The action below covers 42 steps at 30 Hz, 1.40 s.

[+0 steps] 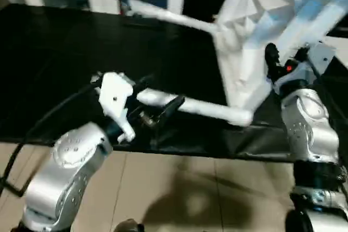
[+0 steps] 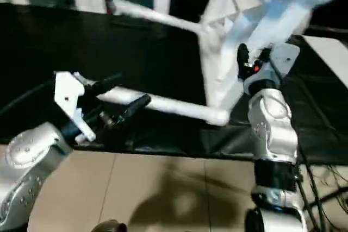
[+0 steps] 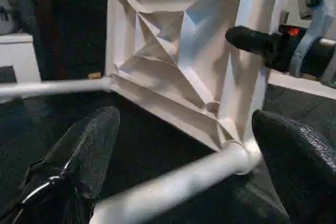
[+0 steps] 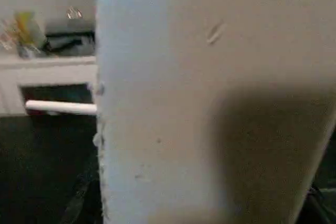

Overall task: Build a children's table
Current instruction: Flip table

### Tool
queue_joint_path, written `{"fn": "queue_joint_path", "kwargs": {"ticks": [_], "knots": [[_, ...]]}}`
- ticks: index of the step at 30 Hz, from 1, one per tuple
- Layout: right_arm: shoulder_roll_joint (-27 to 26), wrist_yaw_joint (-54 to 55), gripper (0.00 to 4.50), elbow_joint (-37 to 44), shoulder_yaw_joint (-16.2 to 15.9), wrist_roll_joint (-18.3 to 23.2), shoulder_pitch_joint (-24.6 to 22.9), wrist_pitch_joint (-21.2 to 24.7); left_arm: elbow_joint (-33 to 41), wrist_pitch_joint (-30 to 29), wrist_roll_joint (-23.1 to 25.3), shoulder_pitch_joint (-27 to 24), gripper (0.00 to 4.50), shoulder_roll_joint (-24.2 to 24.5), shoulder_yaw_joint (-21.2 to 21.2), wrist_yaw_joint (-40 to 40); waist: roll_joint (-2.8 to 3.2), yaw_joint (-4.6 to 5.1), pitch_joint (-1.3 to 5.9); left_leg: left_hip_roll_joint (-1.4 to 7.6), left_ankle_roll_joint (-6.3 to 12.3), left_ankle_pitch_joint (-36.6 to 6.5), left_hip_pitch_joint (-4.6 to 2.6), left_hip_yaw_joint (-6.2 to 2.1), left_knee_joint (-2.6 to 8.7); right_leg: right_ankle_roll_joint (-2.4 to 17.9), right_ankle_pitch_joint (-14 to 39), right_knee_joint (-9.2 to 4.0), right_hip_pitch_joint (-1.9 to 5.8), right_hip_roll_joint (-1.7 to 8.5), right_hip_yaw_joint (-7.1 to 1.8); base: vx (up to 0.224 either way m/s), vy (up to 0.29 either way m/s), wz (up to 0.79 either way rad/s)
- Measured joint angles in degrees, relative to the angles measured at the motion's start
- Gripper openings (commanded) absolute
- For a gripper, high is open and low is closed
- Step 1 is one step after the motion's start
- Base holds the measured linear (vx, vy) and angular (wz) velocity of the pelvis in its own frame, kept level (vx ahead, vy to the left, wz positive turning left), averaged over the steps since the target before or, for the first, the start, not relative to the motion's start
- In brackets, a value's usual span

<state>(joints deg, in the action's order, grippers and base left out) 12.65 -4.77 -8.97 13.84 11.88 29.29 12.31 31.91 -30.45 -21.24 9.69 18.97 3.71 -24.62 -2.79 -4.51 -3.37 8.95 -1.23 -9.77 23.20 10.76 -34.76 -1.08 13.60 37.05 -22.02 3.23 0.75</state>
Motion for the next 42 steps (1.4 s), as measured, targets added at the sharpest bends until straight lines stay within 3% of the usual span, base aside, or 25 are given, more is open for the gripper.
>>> {"fn": "queue_joint_path", "kwargs": {"ticks": [6, 9, 12, 16, 24, 28, 34, 42], "knots": [[-0.2, 1.7, 1.94, 1.6, -3.2, -3.0, 0.2, 1.2, 0.0, -0.6, 2.8, 4.4, 4.5, 1.2, 0.5, 1.3, -0.16, 1.02, -0.06, 0.01, 0.09, 0.1, 0.0, 0.01, -0.02, 0.0, 0.0, 0.0, 0.03, -0.01, 0.0, 0.0, 0.0, 0.0], [-1.1, 2.2, 1.94, 1.5, -4.3, -3.5, 1.3, 2.6, -0.7, 0.2, 6.5, 8.0, 4.5, 3.4, 1.7, 1.8, -0.21, 1.4, -0.04, 0.01, 0.09, 0.1, -0.04, 0.01, -0.04, 0.0, -0.1, 0.0, 0.05, -0.01, -0.01, 0.0, 0.0, 0.0], [-1.3, 2.7, 2.63, -0.2, -5.4, -5.2, 2.7, 3.2, -3.6, 3.2, 11.8, 11.8, 4.5, 5.6, 2.9, 2.3, -0.28, 1.82, 0.01, 0.02, 0.04, 0.1, -0.1, 0.01, -0.04, 0.0, -0.2, 0.0, 0.08, -0.02, -0.03, 0.0, 0.0, 0.0], [-1.7, 3.5, 2.89, -3.1, -5.9, -6.0, 2.9, 4.0, -8.4, 9.5, 20.4, 14.2, 4.5, 9.5, 5.9, 3.6, -0.56, 1.79, 0.17, 0.04, -0.01, 0.1, -0.15, -0.04, -0.04, 0.0, -0.2, 0.01, 0.13, -0.03, 0.02, 0.0, 0.0, 0.0], [-2.7, 5.0, 2.89, -10.7, -6.7, -7.6, 2.8, 3.8, -18.1, 21.4, 34.8, 21.2, 4.5, 12.7, 8.4, 10.8, -0.53, 1.53, 0.13, 0.04, -0.08, 0.2, -0.11, -0.02, -0.09, 0.1, -0.4, 0.02, 0.11, -0.02, -0.01, 0.0, 0.0, 0.0], [-2.7, 5.0, 2.51, -15.9, -6.6, -7.8, 3.8, 0.6, -22.8, 28.8, 40.6, 24.1, 4.5, 13.8, 8.6, 15.8, -0.52, 1.44, 0.13, 0.05, -0.09, 0.2, -0.1, -0.03, -0.11, 0.1, -0.4, 0.02, 0.11, -0.02, 0.02, 0.0, 0.0, 0.0], [-2.7, 4.8, 2.07, -18.3, -6.3, -7.7, 4.8, -0.7, -24.9, 35.1, 45.0, 26.0, 4.5, 14.0, 9.4, 19.7, -0.52, 1.18, 0.14, 0.05, -0.09, 0.2, -0.11, -0.04, -0.12, 0.1, -0.5, 0.05, 0.11, -0.02, 0.04, 0.0, 0.0, 0.0], [-2.4, 3.2, 1.97, -19.5, -7.6, -8.2, 5.2, -2.5, -34.8, 39.1, 50.7, 32.5, 4.5, 13.1, 10.4, 23.7, -0.43, 1.25, 0.09, 0.06, -0.11, 0.2, -0.09, -0.04, -0.12, 0.2, -0.6, 0.06, 0.06, -0.02, 0.03, 0.0, 0.0, 0.0]]}}
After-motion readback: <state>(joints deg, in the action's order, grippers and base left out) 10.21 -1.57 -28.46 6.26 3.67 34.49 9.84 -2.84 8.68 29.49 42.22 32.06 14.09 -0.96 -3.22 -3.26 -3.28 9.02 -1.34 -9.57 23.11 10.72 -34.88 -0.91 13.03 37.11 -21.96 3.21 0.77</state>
